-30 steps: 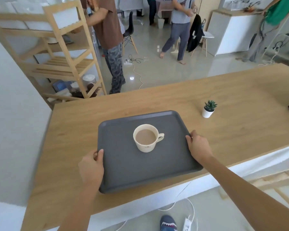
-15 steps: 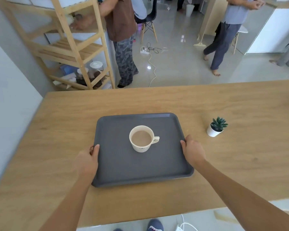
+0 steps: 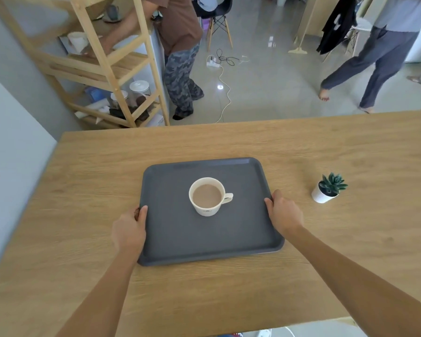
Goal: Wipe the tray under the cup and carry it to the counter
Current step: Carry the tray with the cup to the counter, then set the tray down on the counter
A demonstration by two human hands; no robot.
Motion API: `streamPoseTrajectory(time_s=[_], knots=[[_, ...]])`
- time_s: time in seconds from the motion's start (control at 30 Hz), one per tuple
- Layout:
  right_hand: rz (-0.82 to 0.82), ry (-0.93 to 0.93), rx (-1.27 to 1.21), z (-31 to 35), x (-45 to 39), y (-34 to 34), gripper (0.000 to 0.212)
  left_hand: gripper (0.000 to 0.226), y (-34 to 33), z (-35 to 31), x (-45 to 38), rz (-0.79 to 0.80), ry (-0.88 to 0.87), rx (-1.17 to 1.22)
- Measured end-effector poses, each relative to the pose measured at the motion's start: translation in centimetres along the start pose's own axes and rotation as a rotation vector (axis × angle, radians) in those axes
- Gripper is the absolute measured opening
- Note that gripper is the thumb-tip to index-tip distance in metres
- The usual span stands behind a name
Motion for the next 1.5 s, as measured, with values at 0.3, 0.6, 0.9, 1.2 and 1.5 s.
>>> streamPoseTrajectory(time_s=[0.3, 0.6, 0.9, 1.2, 1.5], knots=[[-0.017, 0.009, -0.055, 0.0, 0.3, -0.3, 0.028, 0.043, 0.4, 0.6, -0.9, 0.080, 0.027, -0.021], [-0.174, -0.238, -0.572, -5.5, 3.4, -0.3, 0.022, 0.043, 1.0, -12.5, 6.1, -0.119, -0.406, 0.368], [-0.200, -0.449, -0.708, -14.2, 0.7, 1.1, 0.034, 0.027, -17.8, -27.0, 13.6, 0.866, -0.199, 0.513], [-0.144, -0.298, -0.843, -16.1, -1.3, 1.7, 0.041, 0.040, -25.3, -29.9, 15.6, 0.940, 0.063, 0.557], [-0.175, -0.051, -0.819, -10.7, -3.3, 8.7, 0.037, 0.032, -18.1, -31.9, 10.4, 0.782, -0.010, 0.730]])
Point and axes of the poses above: each hand's wrist, its own x-axis away from the middle knuckle, its own y-axis out of the back of the hand, z = x × y, the point moved 3 cm from there along -x, towards the middle knuckle, and after that the axes turned 12 degrees about x, right-handed, at the moved point
